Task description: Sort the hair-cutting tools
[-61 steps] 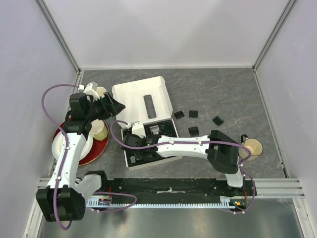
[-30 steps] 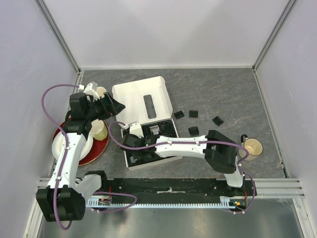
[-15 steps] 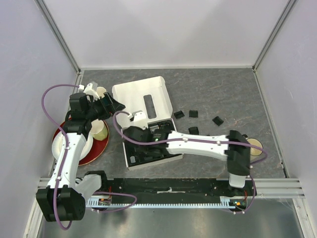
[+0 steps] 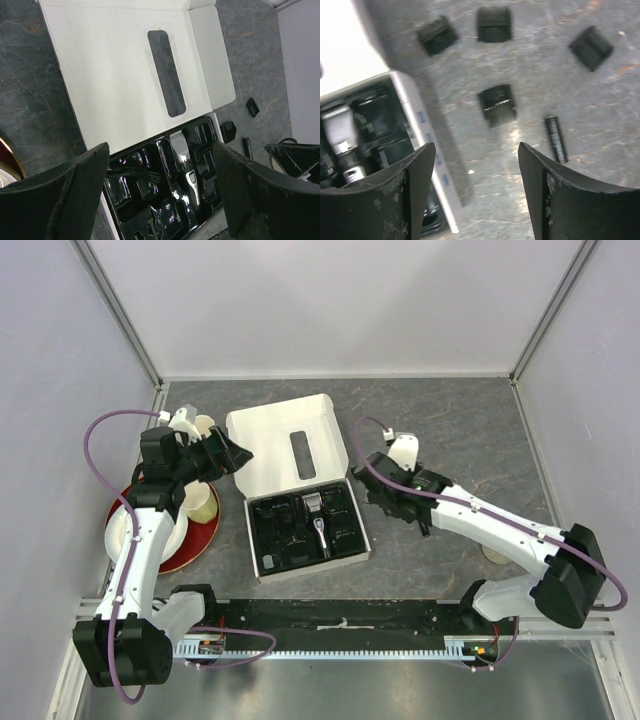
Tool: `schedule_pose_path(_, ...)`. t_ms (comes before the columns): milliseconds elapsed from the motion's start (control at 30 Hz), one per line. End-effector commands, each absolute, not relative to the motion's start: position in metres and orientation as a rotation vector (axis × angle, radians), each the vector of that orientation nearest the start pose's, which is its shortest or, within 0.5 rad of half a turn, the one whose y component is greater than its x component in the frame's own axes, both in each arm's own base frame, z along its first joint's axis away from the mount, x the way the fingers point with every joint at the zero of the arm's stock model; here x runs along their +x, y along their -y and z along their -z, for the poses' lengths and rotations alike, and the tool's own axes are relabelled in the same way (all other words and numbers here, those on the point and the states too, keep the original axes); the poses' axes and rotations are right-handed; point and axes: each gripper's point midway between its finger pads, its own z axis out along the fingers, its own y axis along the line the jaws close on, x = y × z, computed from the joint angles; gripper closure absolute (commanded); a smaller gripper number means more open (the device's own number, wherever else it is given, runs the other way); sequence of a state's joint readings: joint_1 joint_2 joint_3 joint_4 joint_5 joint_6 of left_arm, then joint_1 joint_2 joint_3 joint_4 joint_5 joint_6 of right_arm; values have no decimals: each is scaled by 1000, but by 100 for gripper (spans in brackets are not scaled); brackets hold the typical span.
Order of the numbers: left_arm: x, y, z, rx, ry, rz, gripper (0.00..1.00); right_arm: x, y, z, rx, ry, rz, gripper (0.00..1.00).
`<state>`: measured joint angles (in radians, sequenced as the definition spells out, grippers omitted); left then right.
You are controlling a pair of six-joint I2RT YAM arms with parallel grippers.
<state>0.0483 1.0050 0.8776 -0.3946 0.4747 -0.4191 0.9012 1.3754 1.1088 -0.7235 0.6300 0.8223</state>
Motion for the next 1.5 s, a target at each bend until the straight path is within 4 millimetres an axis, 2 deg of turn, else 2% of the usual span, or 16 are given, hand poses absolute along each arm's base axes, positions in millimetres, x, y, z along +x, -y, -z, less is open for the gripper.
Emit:
schedule_pose_path(0,309,84,-231,-154,-2066,737,10,267,-160,-151,210,-2304,55,24)
schedule_pose_path(33,309,84,-230,-158,-2069,738,10,269,-147,-144,238,-2316,87,23)
schedule_pose_path(100,309,84,-231,-155,-2065,743,10,272,-137,-135,253,-2343,111,21)
schedule_pose_path(200,309,85,-231,-153,-2066,746,10,278,-133,-120,178,-2387,145,15)
schedule_pose_path(267,309,85,-231,-152,-2064,747,10,285,-139,-113,102,-2408,131,11)
schedule_pose_path(300,309,85,-232,-151,-2061,745,10,286,-143,-103,76,-2450,108,7)
schedule_pose_path(467,310,84,-231,-155,-2063,737,10,300,-162,-81,-49,-2510,16,5)
schedule_pose_path(533,310,83,-231,-156,-2062,735,10,305,-162,-72,-62,-2536,33,5)
schedule_pose_path(633,310,83,-230,-158,-2066,731,10,312,-161,-59,-96,-2566,77,11)
schedule_pose_path(833,311,82,-228,-161,-2070,726,10,324,-162,-46,-112,-2578,74,18)
schedule_pose_path(1067,311,82,-229,-162,-2069,725,10,321,-161,-25,-121,-2621,77,22)
schedule_pose_path(1233,311,82,-229,-163,-2070,723,10,320,-158,-17,-110,-2629,94,27)
schedule_pose_path(1467,310,82,-229,-161,-2069,724,10,318,-156,-16,-47,-2628,66,45)
